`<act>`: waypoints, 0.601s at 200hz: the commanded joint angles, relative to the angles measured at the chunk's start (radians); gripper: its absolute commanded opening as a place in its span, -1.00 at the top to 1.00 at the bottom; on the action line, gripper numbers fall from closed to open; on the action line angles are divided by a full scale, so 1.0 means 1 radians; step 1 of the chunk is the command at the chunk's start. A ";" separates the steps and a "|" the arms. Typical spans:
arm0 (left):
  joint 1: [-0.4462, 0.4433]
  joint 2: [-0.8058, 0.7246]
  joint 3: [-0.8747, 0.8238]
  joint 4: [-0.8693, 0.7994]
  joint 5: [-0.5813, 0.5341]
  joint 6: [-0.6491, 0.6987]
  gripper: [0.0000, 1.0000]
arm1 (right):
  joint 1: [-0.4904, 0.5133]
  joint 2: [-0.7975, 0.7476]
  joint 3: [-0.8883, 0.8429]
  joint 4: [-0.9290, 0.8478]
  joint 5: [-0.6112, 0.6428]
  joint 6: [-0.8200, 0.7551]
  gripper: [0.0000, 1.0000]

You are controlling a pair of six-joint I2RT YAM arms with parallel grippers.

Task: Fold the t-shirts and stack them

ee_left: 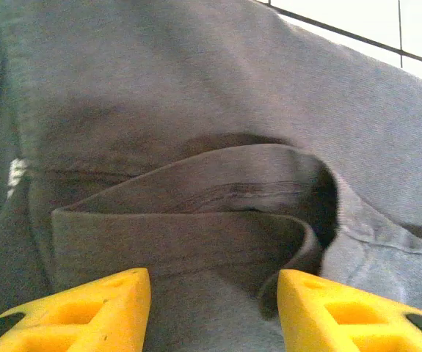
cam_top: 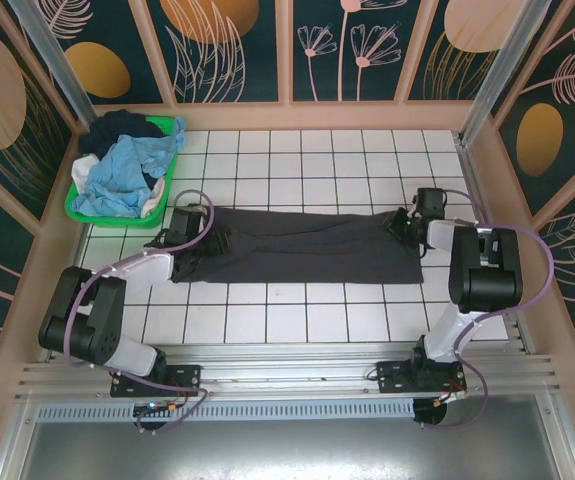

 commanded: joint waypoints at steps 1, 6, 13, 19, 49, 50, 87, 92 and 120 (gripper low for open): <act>-0.072 0.016 0.094 -0.049 -0.004 0.074 -0.01 | 0.000 -0.008 -0.003 -0.007 0.005 -0.004 0.53; -0.092 0.025 0.113 -0.070 -0.020 0.085 -0.02 | 0.002 -0.016 -0.004 -0.006 0.005 -0.008 0.53; -0.111 0.040 0.140 -0.100 -0.045 0.095 -0.02 | 0.003 -0.027 -0.012 0.000 0.005 -0.010 0.53; -0.122 0.057 0.157 -0.120 -0.064 0.099 -0.02 | 0.002 -0.038 -0.022 0.007 0.003 -0.013 0.53; -0.126 0.130 0.179 -0.158 -0.089 0.092 0.22 | -0.011 -0.075 -0.073 0.032 -0.021 -0.025 0.52; -0.126 0.130 0.179 -0.158 -0.088 0.092 0.23 | -0.012 -0.075 -0.075 0.033 -0.024 -0.025 0.52; -0.159 0.058 0.159 -0.169 -0.087 0.045 0.80 | -0.024 -0.116 -0.103 0.027 -0.040 -0.044 0.52; -0.171 0.042 0.162 -0.180 -0.102 0.040 0.86 | -0.025 -0.124 -0.104 0.026 -0.040 -0.044 0.52; -0.242 -0.044 0.180 -0.260 -0.195 0.011 0.94 | -0.028 -0.153 -0.115 0.020 -0.043 -0.049 0.52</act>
